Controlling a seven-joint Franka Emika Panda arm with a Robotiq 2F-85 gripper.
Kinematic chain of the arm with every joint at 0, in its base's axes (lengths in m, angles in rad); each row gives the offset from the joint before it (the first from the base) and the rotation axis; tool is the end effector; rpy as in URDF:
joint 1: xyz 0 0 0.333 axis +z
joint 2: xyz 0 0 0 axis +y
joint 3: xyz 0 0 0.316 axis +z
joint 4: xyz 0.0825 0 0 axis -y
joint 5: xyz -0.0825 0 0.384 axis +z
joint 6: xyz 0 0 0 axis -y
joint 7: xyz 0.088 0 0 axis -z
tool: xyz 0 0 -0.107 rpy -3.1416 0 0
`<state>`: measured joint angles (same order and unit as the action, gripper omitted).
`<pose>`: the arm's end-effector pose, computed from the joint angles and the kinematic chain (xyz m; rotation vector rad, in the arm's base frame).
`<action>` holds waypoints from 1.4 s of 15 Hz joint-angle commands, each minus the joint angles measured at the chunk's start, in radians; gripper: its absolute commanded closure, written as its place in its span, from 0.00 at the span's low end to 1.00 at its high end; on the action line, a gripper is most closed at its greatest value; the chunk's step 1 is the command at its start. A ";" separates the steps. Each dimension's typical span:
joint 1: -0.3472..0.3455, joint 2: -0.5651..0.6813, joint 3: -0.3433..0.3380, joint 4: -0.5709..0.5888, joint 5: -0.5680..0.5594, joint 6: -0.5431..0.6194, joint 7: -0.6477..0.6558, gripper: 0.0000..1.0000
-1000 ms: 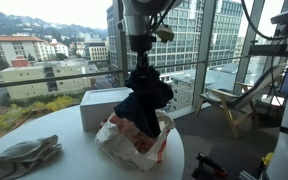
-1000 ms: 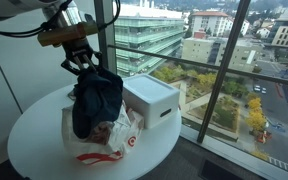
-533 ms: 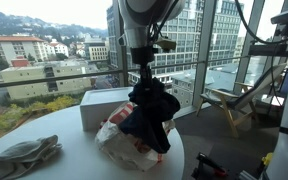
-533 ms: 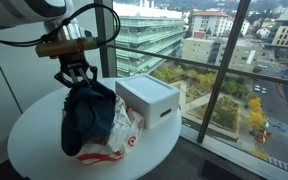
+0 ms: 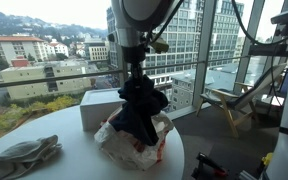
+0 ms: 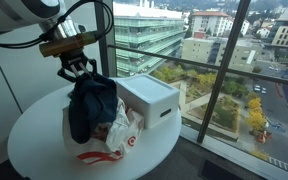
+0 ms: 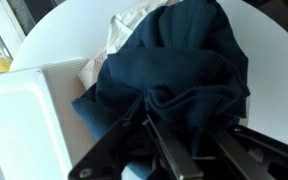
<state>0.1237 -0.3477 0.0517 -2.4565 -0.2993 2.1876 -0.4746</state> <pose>0.4340 0.0664 0.4339 2.6317 1.1316 0.0505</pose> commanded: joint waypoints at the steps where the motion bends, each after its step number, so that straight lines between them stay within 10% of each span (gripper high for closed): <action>1: 0.003 0.017 0.005 -0.009 -0.032 0.092 0.011 0.97; 13: -0.014 0.036 0.014 -0.039 -0.117 0.312 0.042 0.97; 21: 0.023 0.067 -0.003 -0.059 0.032 0.210 -0.015 0.97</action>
<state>0.1289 -0.2803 0.0554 -2.5213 -0.3216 2.4493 -0.4611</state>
